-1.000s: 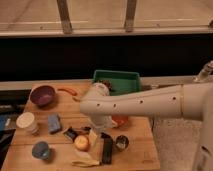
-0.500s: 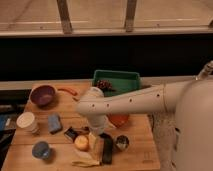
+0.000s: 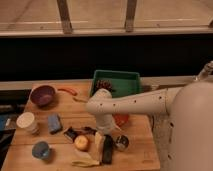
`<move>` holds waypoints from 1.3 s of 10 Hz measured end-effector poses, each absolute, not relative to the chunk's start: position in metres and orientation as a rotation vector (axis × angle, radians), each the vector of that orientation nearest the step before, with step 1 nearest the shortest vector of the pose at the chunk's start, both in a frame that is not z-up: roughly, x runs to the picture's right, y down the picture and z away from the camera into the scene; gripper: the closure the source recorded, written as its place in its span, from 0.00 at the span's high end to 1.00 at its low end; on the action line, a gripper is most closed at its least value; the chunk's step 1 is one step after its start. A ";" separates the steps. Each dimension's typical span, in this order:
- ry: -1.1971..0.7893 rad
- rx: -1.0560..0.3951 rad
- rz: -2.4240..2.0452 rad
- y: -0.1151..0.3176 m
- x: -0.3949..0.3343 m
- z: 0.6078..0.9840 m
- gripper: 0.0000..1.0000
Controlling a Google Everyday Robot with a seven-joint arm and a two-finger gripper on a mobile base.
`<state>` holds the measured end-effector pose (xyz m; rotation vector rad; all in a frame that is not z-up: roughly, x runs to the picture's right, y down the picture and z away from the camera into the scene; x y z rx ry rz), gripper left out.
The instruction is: Place eraser in table surface
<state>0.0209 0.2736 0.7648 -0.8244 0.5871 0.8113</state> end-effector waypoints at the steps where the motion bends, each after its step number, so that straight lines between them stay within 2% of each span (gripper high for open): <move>1: 0.595 -0.834 0.822 0.277 0.025 0.768 0.80; 7: 0.564 -0.905 0.871 0.298 0.021 0.774 0.78; 13: 0.548 -0.906 0.870 0.306 0.017 0.771 0.20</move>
